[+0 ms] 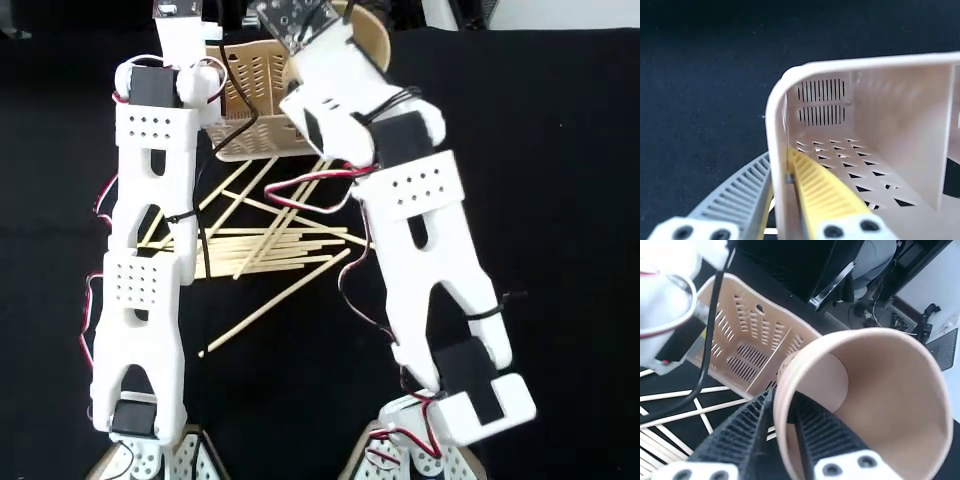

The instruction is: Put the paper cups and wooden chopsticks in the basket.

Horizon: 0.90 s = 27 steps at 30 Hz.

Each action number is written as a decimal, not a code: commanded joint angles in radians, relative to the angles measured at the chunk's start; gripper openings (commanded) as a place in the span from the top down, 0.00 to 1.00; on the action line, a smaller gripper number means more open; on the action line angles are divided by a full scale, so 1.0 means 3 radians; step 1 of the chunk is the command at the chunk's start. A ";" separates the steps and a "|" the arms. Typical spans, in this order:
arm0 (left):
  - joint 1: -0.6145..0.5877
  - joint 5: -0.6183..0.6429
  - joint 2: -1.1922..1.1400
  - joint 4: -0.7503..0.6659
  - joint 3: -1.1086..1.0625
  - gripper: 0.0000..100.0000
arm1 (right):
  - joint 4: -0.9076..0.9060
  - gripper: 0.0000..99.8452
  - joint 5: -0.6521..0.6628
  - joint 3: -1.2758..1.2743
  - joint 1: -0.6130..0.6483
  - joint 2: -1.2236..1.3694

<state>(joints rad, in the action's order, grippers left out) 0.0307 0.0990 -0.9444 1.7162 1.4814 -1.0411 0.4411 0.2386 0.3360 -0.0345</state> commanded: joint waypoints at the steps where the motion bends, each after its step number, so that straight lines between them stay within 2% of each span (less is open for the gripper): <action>1: 0.0074 0.0026 -0.0015 0.0061 -0.0023 0.97 | 0.0409 0.99 0.0010 -0.0315 0.0026 -0.0207; 3: 0.0064 0.0026 -0.0015 0.0061 -0.0023 0.97 | 0.0588 0.99 0.0051 -0.0499 0.0020 -0.0207; 11: 0.0074 0.0026 -0.0015 0.0061 -0.0023 0.97 | 0.1013 0.99 0.0665 -0.1010 0.0020 -0.0202; 15: 0.0079 0.0026 -0.0015 0.0051 -0.0023 0.97 | 0.1013 0.97 0.0675 -0.0939 0.0020 -0.0202; 21: 0.0074 0.0026 -0.0015 0.0056 -0.0023 0.97 | 0.0941 0.81 0.0675 -0.0678 0.0026 -0.0202; 27: 0.0059 0.0026 -0.0015 0.0046 -0.0023 0.97 | 0.0675 0.81 0.0675 -0.0274 0.0026 -0.0207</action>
<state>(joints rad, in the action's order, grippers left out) 0.0338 0.0990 -0.9429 1.7162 1.4814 -0.8140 0.6283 0.0529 0.3376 -0.0621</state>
